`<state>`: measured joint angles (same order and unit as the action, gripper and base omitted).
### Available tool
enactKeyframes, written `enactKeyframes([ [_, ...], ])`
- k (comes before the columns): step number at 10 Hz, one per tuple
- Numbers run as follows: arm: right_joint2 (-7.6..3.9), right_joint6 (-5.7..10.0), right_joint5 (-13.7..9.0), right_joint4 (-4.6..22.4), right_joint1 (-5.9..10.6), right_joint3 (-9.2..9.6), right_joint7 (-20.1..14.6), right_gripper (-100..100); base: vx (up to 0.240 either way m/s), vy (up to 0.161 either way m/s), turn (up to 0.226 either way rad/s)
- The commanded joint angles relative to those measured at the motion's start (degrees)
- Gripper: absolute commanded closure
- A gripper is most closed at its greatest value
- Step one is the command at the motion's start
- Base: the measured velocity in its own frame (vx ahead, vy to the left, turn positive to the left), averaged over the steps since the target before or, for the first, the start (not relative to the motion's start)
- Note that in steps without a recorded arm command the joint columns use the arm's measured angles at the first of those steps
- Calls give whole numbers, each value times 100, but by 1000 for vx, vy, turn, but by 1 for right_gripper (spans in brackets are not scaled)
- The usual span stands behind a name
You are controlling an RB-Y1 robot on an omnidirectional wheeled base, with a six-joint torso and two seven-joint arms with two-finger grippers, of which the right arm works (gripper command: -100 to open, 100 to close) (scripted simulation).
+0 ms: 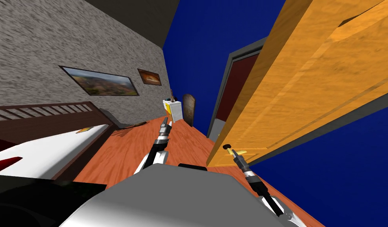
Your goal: Pull the door open
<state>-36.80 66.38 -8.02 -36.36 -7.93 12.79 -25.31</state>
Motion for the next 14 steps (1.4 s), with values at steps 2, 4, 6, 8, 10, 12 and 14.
enactKeyframes([
  [2,-27,89,-3,44,3,14,-14,100,-186,-68,145],
  [4,-50,172,-6,109,5,34,-31,100,-213,-93,174],
  [6,-73,259,-8,176,6,55,-50,100,-198,-103,176],
  [8,-94,338,-11,236,8,73,-66,100,-202,-106,151],
  [10,-111,403,-12,286,9,89,-80,100,-201,-80,138],
  [12,-61,583,-42,479,15,183,-92,100,-76,-23,77],
  [14,-62,691,-66,585,16,214,-99,100,-76,-42,78],
])
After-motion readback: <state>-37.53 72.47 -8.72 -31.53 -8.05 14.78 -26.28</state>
